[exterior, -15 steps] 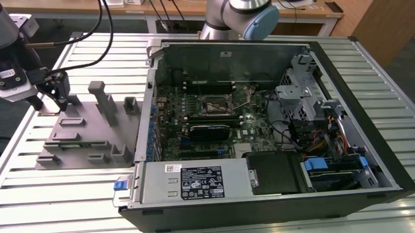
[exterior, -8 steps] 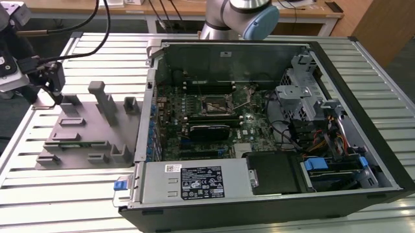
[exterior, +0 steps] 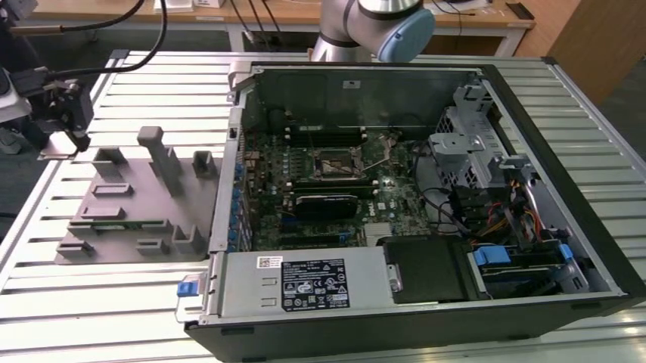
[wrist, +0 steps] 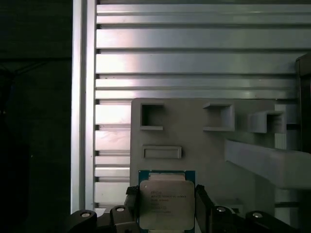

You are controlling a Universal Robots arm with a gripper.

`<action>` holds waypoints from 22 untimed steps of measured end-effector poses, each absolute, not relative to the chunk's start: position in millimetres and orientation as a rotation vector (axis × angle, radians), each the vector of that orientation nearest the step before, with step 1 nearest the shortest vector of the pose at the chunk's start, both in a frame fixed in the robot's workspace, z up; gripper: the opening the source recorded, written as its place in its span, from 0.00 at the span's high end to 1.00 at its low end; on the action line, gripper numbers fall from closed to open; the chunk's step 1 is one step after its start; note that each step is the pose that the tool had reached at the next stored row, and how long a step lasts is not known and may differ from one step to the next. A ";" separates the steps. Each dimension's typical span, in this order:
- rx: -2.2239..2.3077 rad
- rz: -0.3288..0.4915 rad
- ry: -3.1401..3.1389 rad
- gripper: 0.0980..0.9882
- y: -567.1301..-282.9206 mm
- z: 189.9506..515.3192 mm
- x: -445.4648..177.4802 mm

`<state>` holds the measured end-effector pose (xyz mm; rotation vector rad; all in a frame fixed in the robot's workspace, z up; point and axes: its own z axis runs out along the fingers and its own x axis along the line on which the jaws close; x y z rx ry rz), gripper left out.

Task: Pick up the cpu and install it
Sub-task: 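Pick up the cpu and move it towards the insertion slot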

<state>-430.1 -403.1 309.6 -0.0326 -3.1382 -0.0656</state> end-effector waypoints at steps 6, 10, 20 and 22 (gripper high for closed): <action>-0.033 -0.066 -3.139 0.50 -403.1 325.5 -430.2; -0.033 -0.066 -3.139 0.50 -403.1 335.5 -430.2; -0.033 -0.066 -3.140 0.50 -403.1 359.5 -430.2; -0.033 -0.066 -3.140 0.50 -403.1 364.4 -430.2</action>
